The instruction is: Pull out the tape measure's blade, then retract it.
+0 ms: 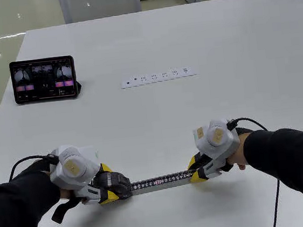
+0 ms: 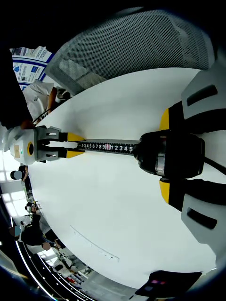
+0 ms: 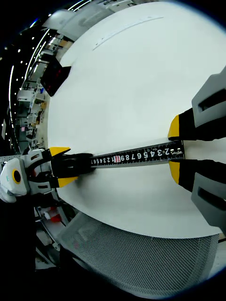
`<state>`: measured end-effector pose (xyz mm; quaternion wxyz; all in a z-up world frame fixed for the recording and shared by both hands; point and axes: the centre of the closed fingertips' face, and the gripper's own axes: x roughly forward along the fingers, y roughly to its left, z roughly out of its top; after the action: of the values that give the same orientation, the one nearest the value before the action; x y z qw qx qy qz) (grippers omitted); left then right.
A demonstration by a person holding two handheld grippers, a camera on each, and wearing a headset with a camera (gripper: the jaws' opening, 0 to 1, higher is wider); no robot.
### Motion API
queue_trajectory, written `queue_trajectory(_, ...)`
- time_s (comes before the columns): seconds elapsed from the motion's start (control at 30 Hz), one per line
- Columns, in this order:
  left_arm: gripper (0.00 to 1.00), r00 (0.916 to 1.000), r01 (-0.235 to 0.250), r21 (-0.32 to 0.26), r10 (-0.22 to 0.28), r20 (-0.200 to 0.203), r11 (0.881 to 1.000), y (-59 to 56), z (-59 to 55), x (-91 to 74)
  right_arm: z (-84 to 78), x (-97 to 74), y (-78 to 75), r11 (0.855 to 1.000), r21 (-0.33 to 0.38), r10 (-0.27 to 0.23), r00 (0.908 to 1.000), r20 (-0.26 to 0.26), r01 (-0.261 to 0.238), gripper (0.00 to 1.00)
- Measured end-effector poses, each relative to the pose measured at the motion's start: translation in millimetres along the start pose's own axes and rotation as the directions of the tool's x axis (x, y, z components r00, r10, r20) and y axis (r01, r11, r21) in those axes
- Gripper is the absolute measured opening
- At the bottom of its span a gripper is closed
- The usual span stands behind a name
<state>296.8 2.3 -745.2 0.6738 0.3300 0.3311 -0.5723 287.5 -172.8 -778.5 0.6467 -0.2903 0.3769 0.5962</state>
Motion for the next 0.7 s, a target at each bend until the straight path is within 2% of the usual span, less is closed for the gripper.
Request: queue_trajectory(0.7,0.32,1.0,0.001,-0.001,-0.001,0.0,1.0,0.0,-0.2,0.4,-8.8,-6.8,-2.6,1.0,0.009,-0.003,0.9999,-0.01,0.003,0.11)
